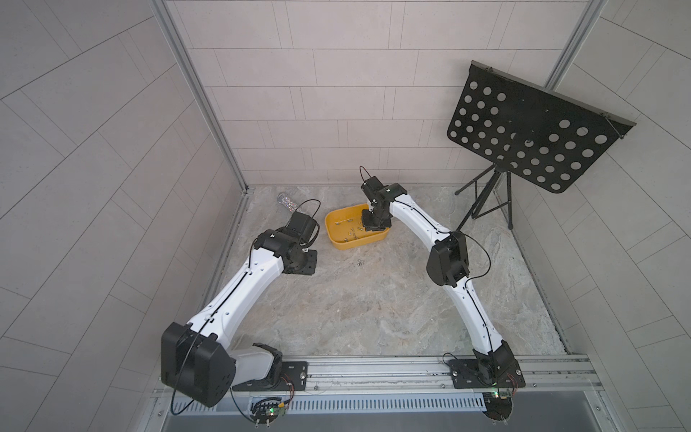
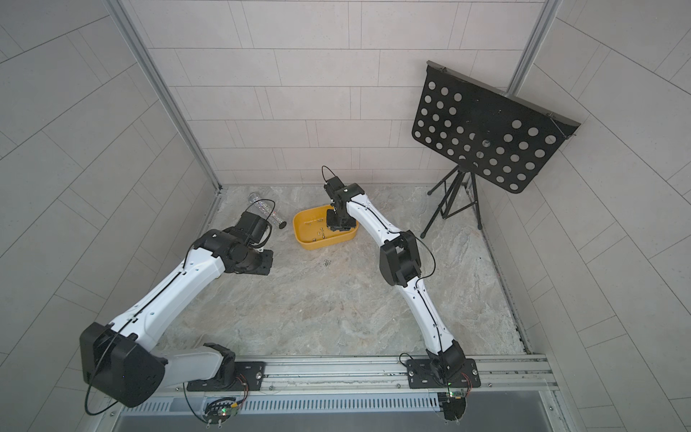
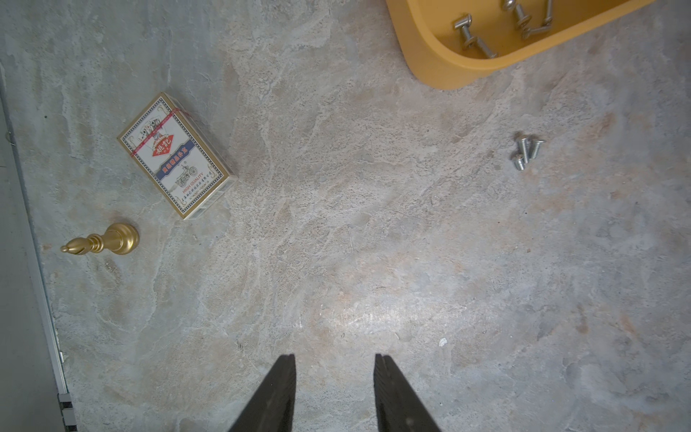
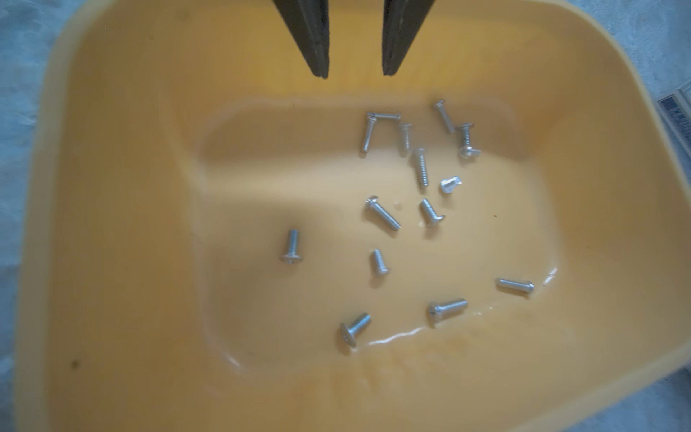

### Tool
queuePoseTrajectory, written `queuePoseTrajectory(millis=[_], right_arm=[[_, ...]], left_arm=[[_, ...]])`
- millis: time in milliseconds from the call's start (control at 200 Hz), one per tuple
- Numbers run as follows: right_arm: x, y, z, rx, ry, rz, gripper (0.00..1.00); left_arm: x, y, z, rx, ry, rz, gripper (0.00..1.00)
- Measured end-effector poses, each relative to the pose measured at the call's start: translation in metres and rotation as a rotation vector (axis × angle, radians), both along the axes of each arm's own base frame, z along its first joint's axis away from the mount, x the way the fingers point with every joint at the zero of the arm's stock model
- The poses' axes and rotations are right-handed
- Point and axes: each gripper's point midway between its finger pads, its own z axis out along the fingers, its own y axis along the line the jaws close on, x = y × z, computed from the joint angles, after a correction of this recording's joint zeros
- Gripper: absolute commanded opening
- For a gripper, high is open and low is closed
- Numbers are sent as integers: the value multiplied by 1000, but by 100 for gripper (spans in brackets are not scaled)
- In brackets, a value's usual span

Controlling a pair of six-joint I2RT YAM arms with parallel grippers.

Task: Put the screws on the desktop into the storage box
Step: Adjust the storage box at the center of the board, then pick up the screw from the center of the board.

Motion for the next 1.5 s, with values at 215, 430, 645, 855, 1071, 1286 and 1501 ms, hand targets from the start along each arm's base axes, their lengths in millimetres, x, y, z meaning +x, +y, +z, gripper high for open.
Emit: queuePoseTrajectory(millis=[215,430,645,855,1071,1286,1501], right_arm=[[-8,-31,-17,-65,51,-23,30],[-21,-41,-18,-92,76,-19,30],[-35,-46,-8,-91,74,-15,30],[-42,-49,4,-82,57,-14,30],[-41,-49,10,-74,41,-15,30],[-46,-52,4,-82,55,-14,30],[-64,-61,10,-80,54,-15,30]], left_arm=[[-1,0,-1,0,2,0,41],[-1,0,-1,-1,2,4,41],[-2,1,1,-5,-3,7,41],[-3,0,2,-14,-7,7,41],[-5,1,7,-20,-23,7,41],[-8,2,9,-22,-24,10,41],[-12,-1,7,-45,-11,14,41]])
